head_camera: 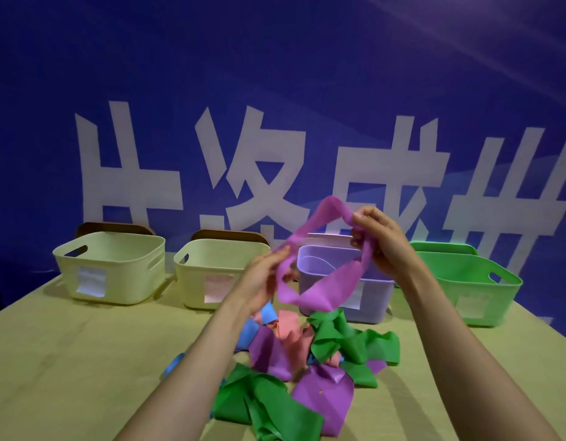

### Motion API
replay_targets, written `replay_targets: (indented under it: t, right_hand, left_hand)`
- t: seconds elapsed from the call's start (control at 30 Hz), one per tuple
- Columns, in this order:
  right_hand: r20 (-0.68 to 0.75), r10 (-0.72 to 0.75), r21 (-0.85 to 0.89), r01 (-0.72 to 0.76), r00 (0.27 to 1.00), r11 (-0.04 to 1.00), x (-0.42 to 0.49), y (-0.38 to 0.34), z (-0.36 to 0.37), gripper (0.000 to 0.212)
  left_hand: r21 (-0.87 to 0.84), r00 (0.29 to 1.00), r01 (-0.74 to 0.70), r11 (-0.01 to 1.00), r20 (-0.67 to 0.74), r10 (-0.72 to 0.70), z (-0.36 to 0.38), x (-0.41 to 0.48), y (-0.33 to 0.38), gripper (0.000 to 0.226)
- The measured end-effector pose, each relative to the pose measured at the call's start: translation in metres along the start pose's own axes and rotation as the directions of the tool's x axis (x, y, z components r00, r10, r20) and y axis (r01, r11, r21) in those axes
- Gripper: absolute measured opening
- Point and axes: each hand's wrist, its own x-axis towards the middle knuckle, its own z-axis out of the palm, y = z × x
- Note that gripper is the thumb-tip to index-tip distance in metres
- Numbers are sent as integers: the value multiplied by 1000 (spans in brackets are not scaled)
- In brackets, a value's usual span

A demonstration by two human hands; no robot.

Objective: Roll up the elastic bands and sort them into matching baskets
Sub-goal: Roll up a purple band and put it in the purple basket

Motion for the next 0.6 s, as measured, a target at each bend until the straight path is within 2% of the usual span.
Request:
replay_targets:
  t: [0.07, 0.13, 0.2, 0.27, 0.33, 0.4, 0.47, 0.5, 0.53, 0.6]
  right_hand:
    - [-50, -25, -303, 9, 998, 953, -4, -1, -9, 26]
    - [-131, -91, -622, -10, 987, 783, -7, -1, -13, 34]
    - [-201, -196, -774, -33, 960, 632, -7, 4, -15, 31]
    - [-221, -245, -836, -54, 944, 547, -3, 11, -16, 28]
    - [-217, -241, -884, -86, 946, 461, 3, 17, -18, 21]
    - [-263, -206, -865, -136, 942, 482, 5, 21, -19, 12]
    - [-294, -182, -830, -156, 938, 535, 3, 24, -19, 9]
    - [-293, -194, -831, -149, 936, 536, 2, 25, -20, 7]
    - [-289, -211, -835, -138, 934, 533, 0, 25, -20, 6]
    - [-286, -220, -817, -118, 933, 565, -2, 25, -21, 8]
  left_hand:
    - [-45, 992, -69, 997, -106, 64, -8, 3, 16, 12]
    - [-8, 982, -81, 997, -169, 79, -18, 4, 29, 12]
    - [58, 987, -61, 996, -147, 69, -22, 0, 39, 13]
    - [83, 993, -44, 996, -110, 53, -20, -2, 44, 15]
    - [59, 991, -10, 998, -129, 18, -17, -2, 49, 18]
    - [62, 983, 0, 998, -183, 11, -19, 0, 52, 18]
    - [159, 971, 6, 987, -237, 32, -21, 0, 56, 14]
    - [293, 964, 12, 956, -256, 66, -21, -1, 57, 10]
    - [475, 956, 18, 880, -266, 125, -21, -1, 58, 6]
    - [773, 910, 16, 634, -274, 311, -20, 2, 58, 9]
